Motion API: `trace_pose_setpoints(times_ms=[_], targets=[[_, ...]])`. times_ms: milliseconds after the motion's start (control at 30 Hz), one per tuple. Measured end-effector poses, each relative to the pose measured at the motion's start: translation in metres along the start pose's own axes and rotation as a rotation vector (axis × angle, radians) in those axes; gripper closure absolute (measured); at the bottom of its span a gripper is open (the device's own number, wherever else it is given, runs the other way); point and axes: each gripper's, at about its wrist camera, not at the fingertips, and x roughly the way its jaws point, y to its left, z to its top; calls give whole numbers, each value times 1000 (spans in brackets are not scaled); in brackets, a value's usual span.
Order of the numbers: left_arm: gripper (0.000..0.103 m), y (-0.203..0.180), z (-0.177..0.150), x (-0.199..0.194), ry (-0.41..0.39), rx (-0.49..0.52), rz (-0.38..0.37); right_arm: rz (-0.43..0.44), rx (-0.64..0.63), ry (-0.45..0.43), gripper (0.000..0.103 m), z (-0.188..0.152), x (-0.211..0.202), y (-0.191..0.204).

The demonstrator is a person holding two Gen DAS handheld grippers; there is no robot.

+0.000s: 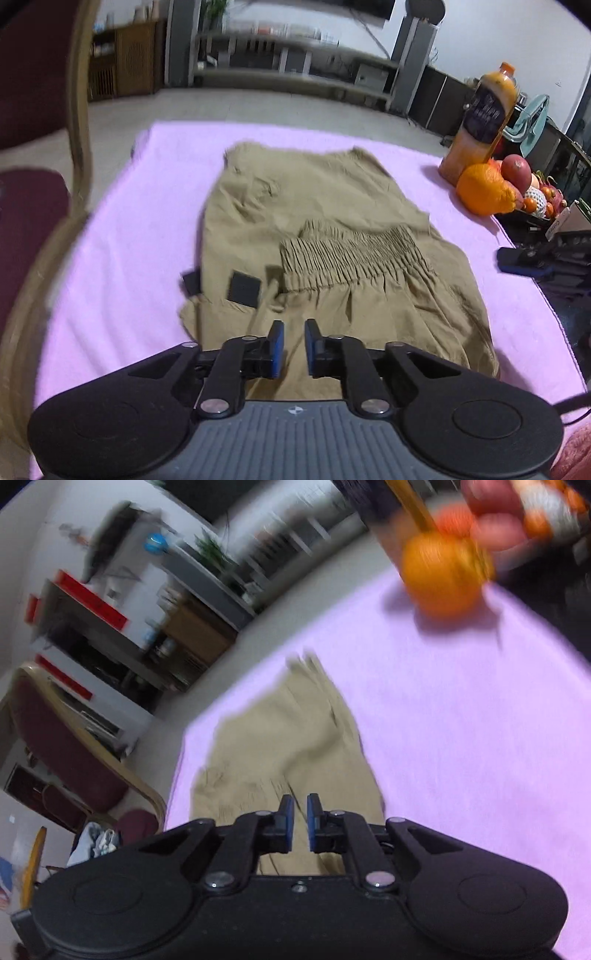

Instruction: Fold clothes

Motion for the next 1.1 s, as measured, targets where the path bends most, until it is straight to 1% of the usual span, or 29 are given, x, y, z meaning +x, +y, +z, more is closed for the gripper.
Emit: trace_pose_setpoints(times_ms=[33,67,133,200,300,367,400,433,467,500,533,633,700,767,833,900,1000,1067,1100], targets=[[92,-1,4,1,-13,4,-6,2,1,26,94,-1,8,0],[92,-3,9,2,-33,17,-9,12,-29,28,94,-1,13,5],[92,-7,19,10,-58,36,-7,67,-36,58,93,-1,26,11],[92,-8,27,27,-52,33,-10,136,14,108,93,-2,44,13],[93,-3,32,51,-21,-15,-16,182,37,170,93,-5,69,18],[96,3,31,63,20,-44,-11,173,50,192,93,-6,85,15],[96,5,30,68,41,-55,-6,131,52,199,100,-9,93,11],[96,6,30,70,53,-63,-4,91,50,212,103,-10,101,5],[96,8,29,73,65,-70,-2,61,54,221,103,-12,108,-1],[96,8,28,73,68,-73,1,81,94,214,103,-13,110,-7],[96,9,28,71,62,-72,4,84,123,211,103,-14,110,-9],[93,10,25,59,31,-80,17,66,62,182,103,-16,97,3],[92,12,22,42,7,-86,17,79,62,146,95,-16,78,9],[91,12,16,21,-15,-69,17,63,31,114,93,-16,56,15],[91,13,9,0,-28,-54,2,27,-32,91,92,-16,33,20],[91,15,-1,-18,-37,-55,-28,0,-81,65,88,-15,10,23],[91,18,-19,-34,-15,-74,-78,24,-53,44,87,-21,-16,20],[91,18,-31,-30,32,-83,-97,31,-41,68,88,-29,-21,15],[91,16,-35,-26,57,-84,-103,26,-49,95,89,-32,-17,13]])
